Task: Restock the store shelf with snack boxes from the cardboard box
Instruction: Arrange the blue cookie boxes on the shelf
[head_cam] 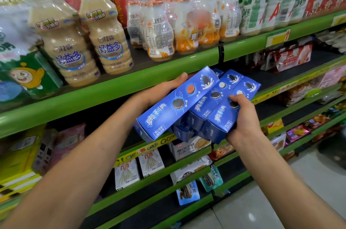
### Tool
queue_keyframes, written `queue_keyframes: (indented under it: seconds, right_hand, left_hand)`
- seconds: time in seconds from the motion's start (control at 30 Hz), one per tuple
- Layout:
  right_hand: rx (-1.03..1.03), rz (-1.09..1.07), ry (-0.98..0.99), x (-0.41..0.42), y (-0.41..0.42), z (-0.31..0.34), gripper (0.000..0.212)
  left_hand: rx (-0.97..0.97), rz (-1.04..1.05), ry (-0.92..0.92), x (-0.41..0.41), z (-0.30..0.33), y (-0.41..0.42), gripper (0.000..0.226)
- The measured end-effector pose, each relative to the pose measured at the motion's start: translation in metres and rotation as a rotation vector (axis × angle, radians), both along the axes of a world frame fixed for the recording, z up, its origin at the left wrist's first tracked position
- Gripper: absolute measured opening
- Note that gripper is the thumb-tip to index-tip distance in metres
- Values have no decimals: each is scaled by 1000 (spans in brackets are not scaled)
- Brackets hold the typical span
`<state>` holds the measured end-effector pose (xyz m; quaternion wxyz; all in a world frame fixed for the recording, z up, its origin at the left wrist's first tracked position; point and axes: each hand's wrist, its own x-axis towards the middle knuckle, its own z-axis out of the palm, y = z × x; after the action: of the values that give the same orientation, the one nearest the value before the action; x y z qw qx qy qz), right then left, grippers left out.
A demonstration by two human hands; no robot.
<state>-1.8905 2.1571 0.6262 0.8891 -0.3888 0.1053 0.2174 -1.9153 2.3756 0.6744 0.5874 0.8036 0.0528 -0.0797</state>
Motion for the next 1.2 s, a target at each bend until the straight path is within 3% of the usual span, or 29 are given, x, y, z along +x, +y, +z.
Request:
queue_keyframes:
  seconds: [0.07,0.17,0.2,0.43,0.7,0.83,1.03,1.2]
  right_hand:
    - [11,12,-14,0,2,-1,12]
    - [25,38,-30,0,4,-3,7]
    - [28,47,-34,0,5,-3,7]
    - [27,78,-5,7,7,-2,20]
    - [11,111,-38,30,-12,-2,10]
    - [-42,183,-39,55,-9,7,21]
    - [-96,258,-68,94,9,7,19]
    - [-205,320,-120,129,29,5,17]
  left_hand:
    - [-85,-12,10,-5,1,-5,105]
    - [-207,-48,10,-9,-3,-9,53]
    - [-245,-56,35,-13,1,-14,48]
    - [-288,61,137,-23,15,-22,38]
    - [-292,115,219,-22,13,-21,37]
    - [-262,125,250,-20,19,-26,39]
    - [-145,192,219,-23,21,-25,50]
    - [-123,208,238,-24,21,-21,40]
